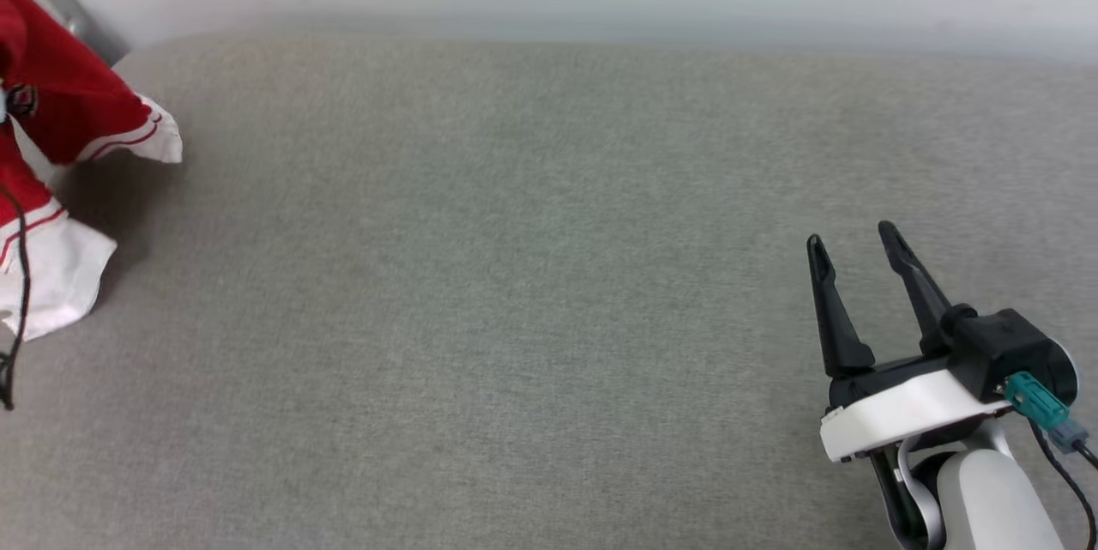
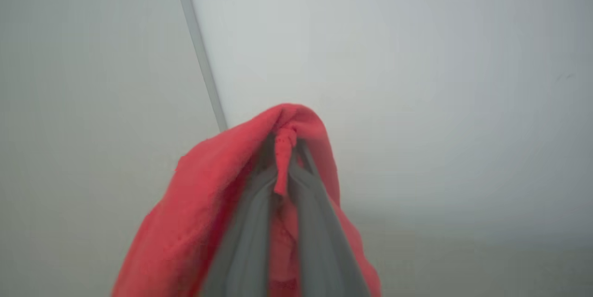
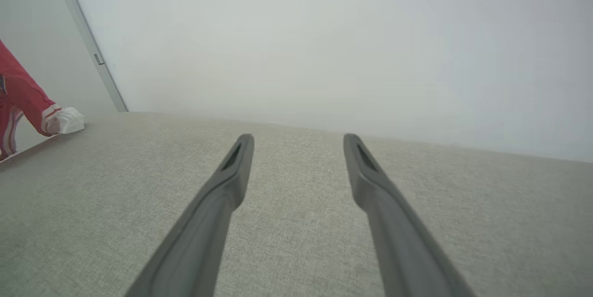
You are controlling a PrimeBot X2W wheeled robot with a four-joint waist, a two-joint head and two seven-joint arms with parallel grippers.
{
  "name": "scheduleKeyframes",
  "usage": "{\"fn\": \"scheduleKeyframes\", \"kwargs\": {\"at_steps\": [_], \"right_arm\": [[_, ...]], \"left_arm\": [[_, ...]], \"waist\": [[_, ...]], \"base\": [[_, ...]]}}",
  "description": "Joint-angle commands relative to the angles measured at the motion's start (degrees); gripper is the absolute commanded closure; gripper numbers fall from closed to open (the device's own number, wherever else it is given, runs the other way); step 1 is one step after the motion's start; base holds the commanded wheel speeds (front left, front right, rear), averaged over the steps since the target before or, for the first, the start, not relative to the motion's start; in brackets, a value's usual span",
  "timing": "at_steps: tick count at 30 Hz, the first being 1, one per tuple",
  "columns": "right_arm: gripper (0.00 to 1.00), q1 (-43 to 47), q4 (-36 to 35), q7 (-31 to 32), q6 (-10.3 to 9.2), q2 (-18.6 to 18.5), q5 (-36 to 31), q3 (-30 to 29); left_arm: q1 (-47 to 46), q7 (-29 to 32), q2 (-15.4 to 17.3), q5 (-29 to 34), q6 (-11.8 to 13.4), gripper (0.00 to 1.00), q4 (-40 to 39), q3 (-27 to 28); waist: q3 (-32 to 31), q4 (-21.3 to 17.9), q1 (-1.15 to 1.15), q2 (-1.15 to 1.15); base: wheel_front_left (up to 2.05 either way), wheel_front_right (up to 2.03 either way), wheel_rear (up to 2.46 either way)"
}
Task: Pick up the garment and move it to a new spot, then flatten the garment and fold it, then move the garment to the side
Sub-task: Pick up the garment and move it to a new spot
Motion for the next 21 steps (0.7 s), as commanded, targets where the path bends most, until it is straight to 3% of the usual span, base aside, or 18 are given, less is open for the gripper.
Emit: {"fn": "scheduleKeyframes", "kwargs": {"at_steps": [1,10,21], "right_arm": [[0.00,0.9,0.0,-0.2,-0.04,0.0,0.4,-0.1],[0.00,2.6,-0.3,0.0,-0.04,0.0,1.3,-1.2],[0.00,3.8,-0.8,0.9,-0.03,0.0,1.6,-2.2]], "left_arm": [[-1.3,0.2,-1.5,-0.1,-0.4,1.00,0.1,-0.9],[-3.7,-0.3,-7.8,-0.2,-1.4,1.00,-2.6,-5.8],[-2.0,0.9,-19.0,-3.0,-1.9,1.00,-12.1,-15.8]], "waist": [[-2.3,-2.3,0.01,0.00],[-4.2,-7.4,0.01,0.00],[-4.2,-14.0,0.01,0.00]], "base": [[0.00,0.00,0.00],[0.00,0.00,0.00],[0.00,0.00,0.00]]}}
